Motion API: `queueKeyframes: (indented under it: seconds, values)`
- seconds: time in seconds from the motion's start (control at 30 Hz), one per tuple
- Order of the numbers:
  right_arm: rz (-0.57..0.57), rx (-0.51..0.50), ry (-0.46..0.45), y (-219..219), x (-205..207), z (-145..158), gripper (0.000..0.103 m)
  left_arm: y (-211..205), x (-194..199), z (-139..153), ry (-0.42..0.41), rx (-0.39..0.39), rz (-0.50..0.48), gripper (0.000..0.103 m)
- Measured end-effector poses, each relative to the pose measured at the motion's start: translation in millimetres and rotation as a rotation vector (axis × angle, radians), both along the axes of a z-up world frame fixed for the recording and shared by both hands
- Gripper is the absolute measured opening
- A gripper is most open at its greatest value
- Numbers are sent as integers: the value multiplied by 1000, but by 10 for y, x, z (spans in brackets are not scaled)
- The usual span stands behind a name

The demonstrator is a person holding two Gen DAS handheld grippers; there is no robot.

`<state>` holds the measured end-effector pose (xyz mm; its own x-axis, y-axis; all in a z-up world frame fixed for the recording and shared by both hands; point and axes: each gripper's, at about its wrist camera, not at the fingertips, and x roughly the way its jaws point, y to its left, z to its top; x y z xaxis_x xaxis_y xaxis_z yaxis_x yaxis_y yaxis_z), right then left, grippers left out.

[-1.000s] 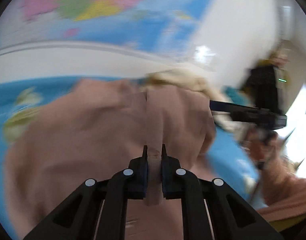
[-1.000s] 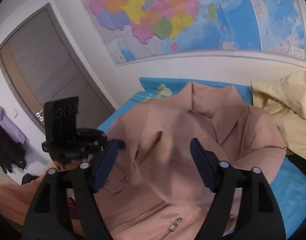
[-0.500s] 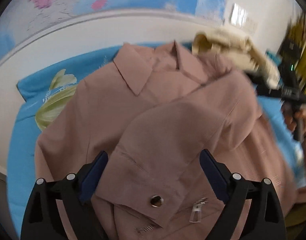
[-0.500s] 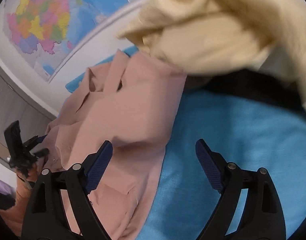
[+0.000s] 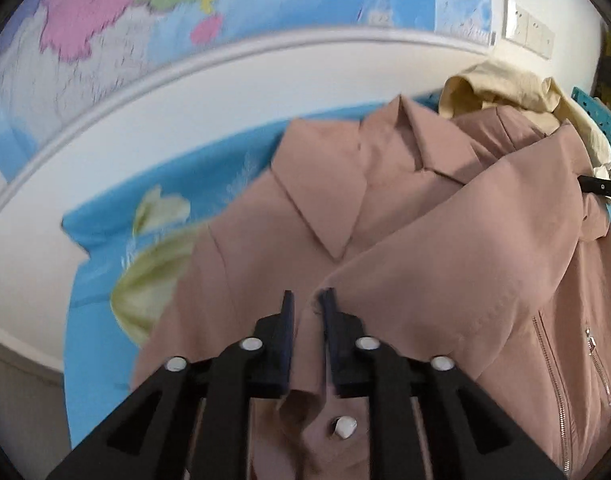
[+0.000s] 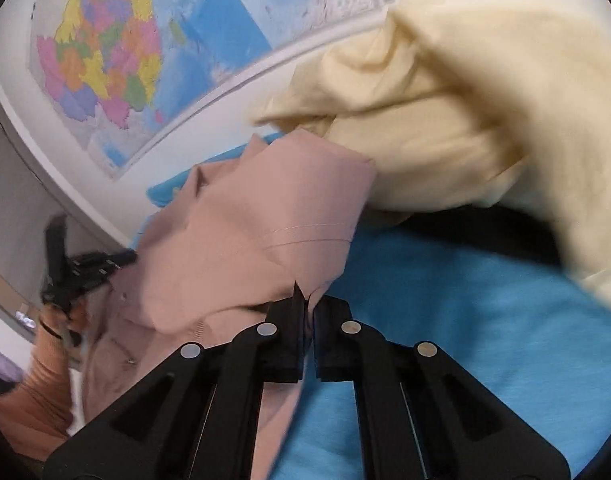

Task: Fold large clothes

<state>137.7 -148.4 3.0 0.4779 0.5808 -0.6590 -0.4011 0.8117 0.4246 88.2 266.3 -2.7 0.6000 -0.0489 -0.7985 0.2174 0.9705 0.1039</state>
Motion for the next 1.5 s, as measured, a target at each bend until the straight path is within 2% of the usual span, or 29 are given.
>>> queueKeyframes:
  seconds: [0.03, 0.1, 0.13, 0.2, 0.23, 0.27, 0.37, 0.4, 0.47, 0.5, 0.53, 0.6, 0.7, 0.77, 0.8, 0.87, 0.9, 0.93, 1.0, 1.03, 1.13, 1.27, 1.37, 1.5]
  values:
    - [-1, -9, 16, 8, 36, -35, 3, -15, 30, -14, 9, -4, -16, 53]
    - [-15, -49, 66, 24, 103, -189, 4, -39, 92, -86, 30, -17, -38, 64]
    - [-22, -59, 83, 35, 128, -258, 5, -37, 107, -114, 48, -31, -46, 74]
    - [-30, -59, 134, 60, 177, -398, 14, 19, 152, -214, 97, -51, -35, 86]
    - [-48, -72, 151, 48, 182, -446, 32, 29, 146, -249, 106, -51, -29, 86]
    - [-68, -80, 148, 28, 170, -450, 45, 54, 140, -269, 111, -47, -22, 86]
    - [-102, -117, 68, 2, 53, -292, 47, 143, 98, -321, 136, -74, -28, 86]
    - [-115, -134, 26, 15, -1, -203, 47, 151, 81, -331, 135, -73, -37, 83]
    - [-112, -136, -63, 61, -143, -6, 47, 123, 67, -361, 127, -52, -48, 59]
    - [-96, -134, -95, 112, -193, 63, 47, 115, 100, -383, 132, -33, -37, 35]
    - [-51, -134, -132, 230, -258, 137, 47, 113, 124, -386, 141, -43, -31, 20]
    - [37, -139, -167, 426, -324, 175, 47, 150, 230, -315, 120, -78, -10, 9]
    - [163, -205, -202, 882, -329, 96, 42, 149, 338, -157, 53, -68, 17, 6]
    - [201, -250, -186, 1113, -243, -39, 40, 154, 430, -99, 31, -56, 34, 6]
    - [224, -263, -166, 1253, -173, -105, 38, 152, 471, -98, 29, -45, 41, 9]
    - [222, -306, -145, 1377, -34, -256, 40, 156, 533, -145, 51, -4, 67, 35]
    - [223, -320, -120, 1411, 41, -339, 38, 189, 553, -168, 68, -4, 86, 59]
    - [209, -338, -111, 1409, 64, -396, 38, 233, 533, -155, 66, -22, 99, 63]
    - [186, -360, -68, 1394, 186, -523, 38, 329, 406, -66, 43, -76, 84, 66]
    - [184, -353, -65, 1383, 202, -525, 39, 395, 297, 8, 18, -86, 90, 74]
    - [170, -350, -61, 1350, 198, -461, 50, 600, -42, 196, -42, -97, 113, 78]
    - [198, -281, -63, 1297, 4, -304, 56, 812, -491, 275, -64, -66, 150, 80]
    - [279, -229, -86, 1370, -286, -143, 60, 930, -810, 237, -56, -43, 179, 83]
    - [508, -136, -95, 1784, -779, -2, 65, 1112, -1148, 99, -40, -65, 233, 84]
